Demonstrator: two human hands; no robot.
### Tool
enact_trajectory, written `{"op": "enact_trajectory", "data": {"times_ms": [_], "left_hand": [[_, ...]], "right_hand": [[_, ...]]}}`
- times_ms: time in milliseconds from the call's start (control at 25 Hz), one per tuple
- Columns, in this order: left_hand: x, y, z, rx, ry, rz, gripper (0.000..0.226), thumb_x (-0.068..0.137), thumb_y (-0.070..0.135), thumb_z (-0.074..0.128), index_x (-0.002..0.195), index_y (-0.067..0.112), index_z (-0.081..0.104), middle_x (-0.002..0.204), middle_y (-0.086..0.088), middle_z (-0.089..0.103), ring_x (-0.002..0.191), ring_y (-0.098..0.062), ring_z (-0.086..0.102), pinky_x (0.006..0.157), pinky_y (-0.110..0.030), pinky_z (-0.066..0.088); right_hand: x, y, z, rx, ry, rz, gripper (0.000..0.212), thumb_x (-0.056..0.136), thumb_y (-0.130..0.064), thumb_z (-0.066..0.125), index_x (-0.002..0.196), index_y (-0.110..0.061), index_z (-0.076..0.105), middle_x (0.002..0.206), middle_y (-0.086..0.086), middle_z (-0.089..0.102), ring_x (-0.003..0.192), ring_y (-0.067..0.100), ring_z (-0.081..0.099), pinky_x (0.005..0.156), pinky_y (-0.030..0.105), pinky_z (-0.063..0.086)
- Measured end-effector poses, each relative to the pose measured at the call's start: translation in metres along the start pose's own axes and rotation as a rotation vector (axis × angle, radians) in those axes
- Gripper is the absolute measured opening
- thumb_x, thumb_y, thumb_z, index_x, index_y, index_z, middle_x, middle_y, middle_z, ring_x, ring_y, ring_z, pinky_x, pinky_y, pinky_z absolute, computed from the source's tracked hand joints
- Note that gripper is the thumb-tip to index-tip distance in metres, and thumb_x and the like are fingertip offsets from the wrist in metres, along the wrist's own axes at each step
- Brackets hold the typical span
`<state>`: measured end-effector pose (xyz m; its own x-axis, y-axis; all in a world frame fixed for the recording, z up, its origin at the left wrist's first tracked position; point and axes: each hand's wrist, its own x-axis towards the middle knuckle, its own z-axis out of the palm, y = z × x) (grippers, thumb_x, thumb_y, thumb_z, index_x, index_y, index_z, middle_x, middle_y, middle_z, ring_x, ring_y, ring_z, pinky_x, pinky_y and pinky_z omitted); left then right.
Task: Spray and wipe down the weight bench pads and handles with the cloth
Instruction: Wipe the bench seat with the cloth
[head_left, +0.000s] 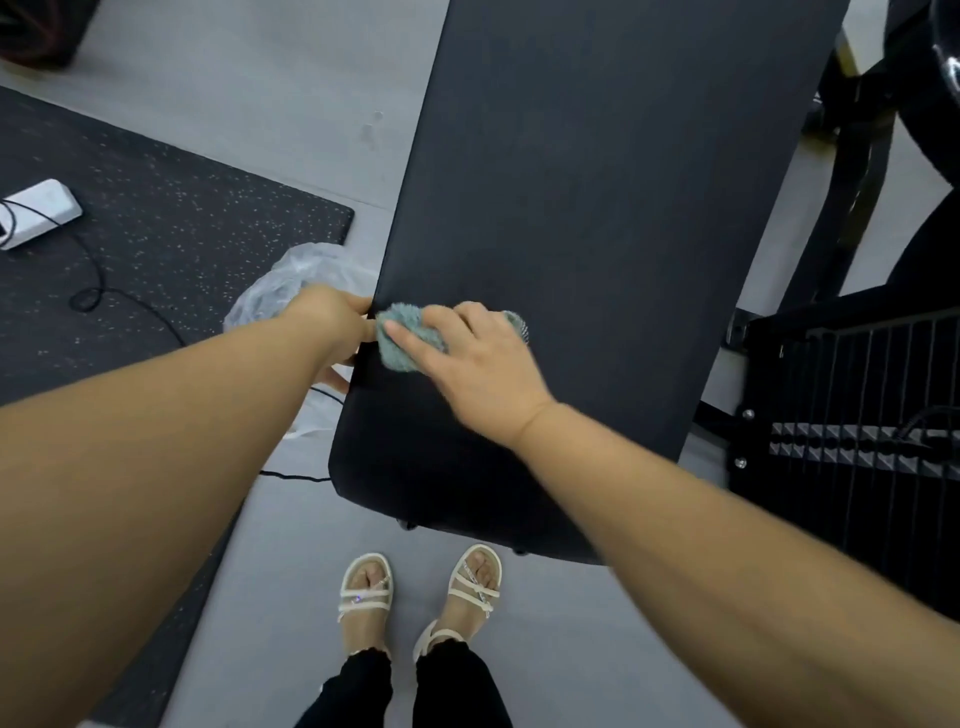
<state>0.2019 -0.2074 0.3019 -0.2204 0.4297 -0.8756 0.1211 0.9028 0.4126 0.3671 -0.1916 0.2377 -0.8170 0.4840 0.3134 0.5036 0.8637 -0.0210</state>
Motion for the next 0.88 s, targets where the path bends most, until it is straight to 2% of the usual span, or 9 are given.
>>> {"op": "enact_trajectory", "data": {"times_ms": [40, 120, 280, 320, 400, 520, 640, 760, 880], "left_hand": [[0.001, -0.001, 0.000, -0.010, -0.007, 0.001, 0.025, 0.096, 0.011, 0.050, 0.117, 0.020, 0.061, 0.111, -0.007, 0.063, 0.101, -0.029, 0.060, 0.078, -0.047, 0.053], [0.003, -0.002, -0.002, -0.041, -0.013, -0.004, 0.028, 0.094, 0.012, 0.056, 0.120, 0.018, 0.061, 0.115, -0.008, 0.063, 0.102, -0.030, 0.060, 0.080, -0.050, 0.053], [0.004, 0.001, -0.008, -0.066, -0.068, -0.015, 0.032, 0.093, 0.010, 0.057, 0.123, 0.019, 0.059, 0.114, -0.006, 0.063, 0.100, -0.028, 0.060, 0.077, -0.047, 0.053], [0.003, 0.002, -0.008, -0.065, -0.077, -0.020, 0.032, 0.093, 0.010, 0.057, 0.124, 0.018, 0.059, 0.114, -0.006, 0.063, 0.100, -0.028, 0.060, 0.076, -0.045, 0.052], [0.003, 0.002, -0.009, -0.029, -0.077, -0.009, 0.033, 0.093, 0.011, 0.058, 0.125, 0.018, 0.058, 0.115, -0.008, 0.063, 0.104, -0.029, 0.059, 0.075, -0.043, 0.051], [0.005, 0.008, -0.013, 0.147, -0.055, 0.016, 0.031, 0.091, 0.015, 0.059, 0.122, 0.015, 0.059, 0.117, -0.009, 0.062, 0.108, -0.030, 0.058, 0.081, -0.041, 0.051], [0.008, 0.035, -0.012, 0.277, -0.008, 0.074, 0.026, 0.093, 0.012, 0.052, 0.117, 0.005, 0.057, 0.122, -0.016, 0.057, 0.111, -0.035, 0.055, 0.084, -0.041, 0.051], [0.007, 0.078, 0.002, 0.334, 0.124, 0.189, 0.030, 0.092, 0.018, 0.052, 0.119, 0.005, 0.050, 0.129, -0.019, 0.051, 0.114, -0.035, 0.053, 0.093, -0.041, 0.048], [0.006, 0.114, 0.011, 0.235, 0.167, 0.177, 0.054, 0.090, 0.027, 0.058, 0.134, 0.010, 0.033, 0.139, -0.014, 0.034, 0.117, -0.033, 0.045, 0.085, -0.040, 0.043]], "right_hand": [[-0.007, 0.020, -0.007, -0.033, 0.001, -0.042, 0.056, 0.074, -0.012, 0.062, 0.128, -0.024, 0.058, 0.112, 0.005, 0.047, 0.082, 0.028, 0.046, 0.068, 0.037, 0.036], [-0.027, 0.062, -0.022, -0.136, 0.059, 0.216, 0.047, 0.078, -0.014, 0.055, 0.124, -0.023, 0.061, 0.110, 0.008, 0.052, 0.078, 0.033, 0.053, 0.065, 0.037, 0.044], [-0.027, 0.076, -0.031, -0.193, 0.275, 1.366, 0.048, 0.085, -0.019, 0.056, 0.132, -0.021, 0.054, 0.112, 0.019, 0.057, 0.085, 0.041, 0.053, 0.075, 0.046, 0.045], [-0.010, 0.059, -0.021, -0.179, 0.287, 1.492, 0.049, 0.083, -0.019, 0.059, 0.132, -0.021, 0.055, 0.112, 0.018, 0.057, 0.085, 0.040, 0.052, 0.074, 0.047, 0.046], [0.032, 0.015, -0.004, -0.166, 0.284, 1.411, 0.049, 0.081, -0.022, 0.056, 0.129, -0.020, 0.057, 0.111, 0.014, 0.058, 0.082, 0.036, 0.050, 0.069, 0.044, 0.046], [0.048, -0.028, 0.004, -0.119, 0.097, 0.912, 0.046, 0.082, -0.024, 0.046, 0.128, -0.023, 0.056, 0.112, 0.007, 0.051, 0.083, 0.027, 0.042, 0.066, 0.036, 0.043], [-0.004, 0.022, -0.016, -0.134, 0.028, 0.494, 0.048, 0.078, -0.014, 0.057, 0.125, -0.025, 0.057, 0.111, 0.009, 0.050, 0.077, 0.032, 0.052, 0.062, 0.036, 0.047], [-0.061, 0.081, -0.048, -0.200, 0.073, 0.886, 0.049, 0.083, -0.013, 0.054, 0.132, -0.016, 0.051, 0.109, 0.024, 0.056, 0.080, 0.043, 0.055, 0.067, 0.044, 0.051], [-0.052, 0.101, -0.052, -0.200, 0.126, 1.236, 0.049, 0.088, -0.013, 0.057, 0.136, -0.010, 0.049, 0.116, 0.026, 0.052, 0.090, 0.044, 0.052, 0.075, 0.046, 0.047]]}}
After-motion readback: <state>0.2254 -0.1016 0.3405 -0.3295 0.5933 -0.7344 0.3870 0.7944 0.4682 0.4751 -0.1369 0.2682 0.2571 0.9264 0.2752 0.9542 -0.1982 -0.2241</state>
